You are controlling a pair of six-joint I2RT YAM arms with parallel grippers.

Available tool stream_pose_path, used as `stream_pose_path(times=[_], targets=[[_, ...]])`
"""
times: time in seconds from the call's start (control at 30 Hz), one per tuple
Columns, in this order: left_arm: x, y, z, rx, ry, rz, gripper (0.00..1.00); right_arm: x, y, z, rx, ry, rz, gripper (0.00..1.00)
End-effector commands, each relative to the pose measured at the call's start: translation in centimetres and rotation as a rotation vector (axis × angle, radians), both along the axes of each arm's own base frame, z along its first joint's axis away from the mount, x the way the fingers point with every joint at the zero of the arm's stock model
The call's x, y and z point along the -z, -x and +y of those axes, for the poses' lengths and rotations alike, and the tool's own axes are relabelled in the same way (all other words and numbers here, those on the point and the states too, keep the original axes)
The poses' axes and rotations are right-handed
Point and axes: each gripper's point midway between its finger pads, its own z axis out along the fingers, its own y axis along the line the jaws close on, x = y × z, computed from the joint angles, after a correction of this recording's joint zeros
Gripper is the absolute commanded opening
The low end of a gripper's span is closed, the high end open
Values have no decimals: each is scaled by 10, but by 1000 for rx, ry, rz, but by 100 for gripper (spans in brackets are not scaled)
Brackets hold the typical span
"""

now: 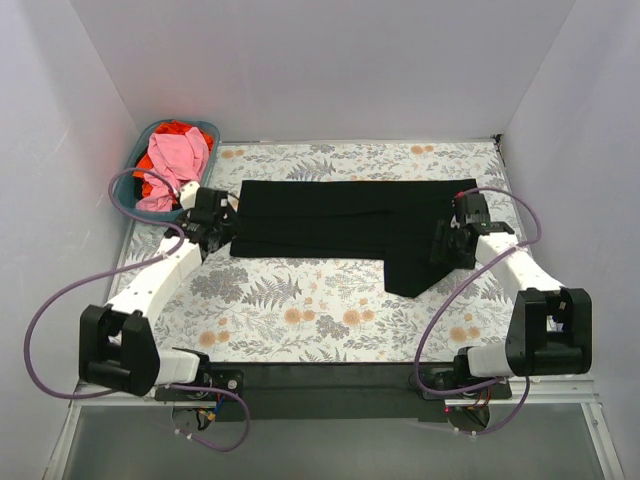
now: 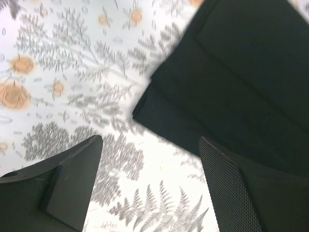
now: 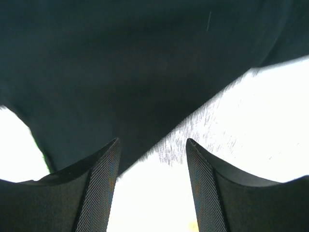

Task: Fold and stack the t-shirts
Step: Fold the tshirt

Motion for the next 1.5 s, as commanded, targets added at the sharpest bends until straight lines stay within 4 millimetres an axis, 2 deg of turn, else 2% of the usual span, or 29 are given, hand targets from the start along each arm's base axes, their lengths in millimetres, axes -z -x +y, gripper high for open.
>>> stream_pose_path(times=[0.0, 0.07, 0.13, 0.17, 0.27, 0.47, 0.57, 0.6, 0.63, 0.67, 0.73, 0.83, 0.87, 0.93, 0.97, 1.03, 1.07, 1.1, 1.13, 1.17, 1.23, 1.27, 1.33, 1.47], targets=[[0, 20, -7, 88, -11, -35, 80, 15, 26, 7, 29, -43, 37, 63], [15, 35, -7, 112, -17, -10, 80, 25, 32, 13, 39, -77, 42, 63], [17, 42, -7, 120, -8, -27, 80, 28, 29, 18, 44, -110, 22, 62], [27, 49, -6, 121, -10, -7, 80, 30, 29, 19, 52, -119, 22, 62], [33, 53, -4, 109, -9, -21, 80, 40, 26, 23, 75, -144, 28, 61], [31, 45, -2, 107, -36, -38, 80, 53, 20, 24, 120, -163, 20, 57], [31, 44, -1, 110, -49, -40, 80, 61, 21, 24, 132, -164, 31, 49], [31, 44, 0, 110, -50, -41, 80, 62, 20, 24, 132, -164, 32, 38], [32, 44, 0, 110, -50, -38, 80, 61, 18, 23, 130, -161, 26, 32], [32, 44, 0, 108, -52, -40, 80, 59, 16, 23, 128, -158, 19, 15], [32, 44, 1, 105, -57, -40, 80, 51, 8, 22, 126, -150, -8, 2], [31, 43, 1, 105, -59, -41, 80, 26, -14, 19, 107, -129, -76, 1], [32, 43, 1, 105, -57, -40, 79, 11, -28, 18, 103, -124, -115, 1], [34, 43, 1, 107, -57, -34, 80, -1, -41, 16, 94, -105, -149, 1], [35, 43, 0, 108, -58, -31, 79, -13, -56, 17, 88, -106, -179, 1], [36, 43, 0, 111, -56, -28, 79, -21, -69, 18, 80, -103, -198, 1], [37, 44, 0, 111, -57, -23, 79, -17, -75, 19, 80, -104, -187, 1], [37, 43, 0, 111, -57, -23, 80, -27, -88, 20, 77, -109, -212, 1], [38, 43, 0, 111, -58, -20, 79, -29, -93, 22, 74, -115, -215, 1], [40, 44, 0, 111, -59, -14, 79, -22, -97, 22, 74, -114, -196, 1], [41, 44, 0, 110, -61, -10, 79, -29, -113, 22, 82, -111, -217, 1], [41, 45, 1, 109, -65, -9, 79, -23, -118, 22, 85, -109, -204, 1], [42, 45, 2, 107, -68, -6, 79, -26, -128, 24, 90, -116, -209, 1], [46, 46, 2, 107, -74, 7, 79, -17, -124, 26, 86, -131, -179, 1]])
